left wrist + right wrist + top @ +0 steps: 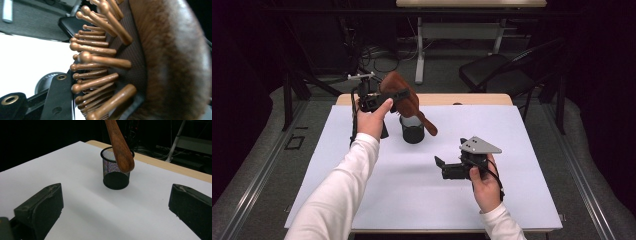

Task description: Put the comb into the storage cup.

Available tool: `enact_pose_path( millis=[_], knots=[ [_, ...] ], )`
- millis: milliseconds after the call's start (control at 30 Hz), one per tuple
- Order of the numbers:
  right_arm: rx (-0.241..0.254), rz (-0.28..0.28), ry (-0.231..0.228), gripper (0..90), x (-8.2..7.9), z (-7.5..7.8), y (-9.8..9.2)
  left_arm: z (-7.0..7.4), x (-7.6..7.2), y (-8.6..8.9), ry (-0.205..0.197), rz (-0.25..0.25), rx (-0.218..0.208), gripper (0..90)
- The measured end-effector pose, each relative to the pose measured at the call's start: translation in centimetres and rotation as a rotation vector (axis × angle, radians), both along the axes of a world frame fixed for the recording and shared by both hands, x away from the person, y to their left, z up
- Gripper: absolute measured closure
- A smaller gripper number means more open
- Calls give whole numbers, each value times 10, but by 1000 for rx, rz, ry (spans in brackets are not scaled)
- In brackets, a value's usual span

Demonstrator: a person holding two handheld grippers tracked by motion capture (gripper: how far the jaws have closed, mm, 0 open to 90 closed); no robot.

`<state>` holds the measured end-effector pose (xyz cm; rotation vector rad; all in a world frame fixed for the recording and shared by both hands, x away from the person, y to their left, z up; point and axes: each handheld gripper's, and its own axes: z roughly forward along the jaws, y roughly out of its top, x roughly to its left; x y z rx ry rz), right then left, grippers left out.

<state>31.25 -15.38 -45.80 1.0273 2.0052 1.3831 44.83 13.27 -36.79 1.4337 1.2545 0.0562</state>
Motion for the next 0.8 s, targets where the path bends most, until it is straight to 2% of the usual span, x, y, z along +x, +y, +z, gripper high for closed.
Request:
enact_pose_path(
  millis=[367,667,800],
  knots=[
    [-1,2,2,0,0,0,0,12,10,14,-4,87,6,488],
    [-2,0,5,0,0,-1,0,10,17,18,5,120,-6,488],
    [-3,0,2,0,0,-1,1,8,20,21,9,143,9,488]
  ],
)
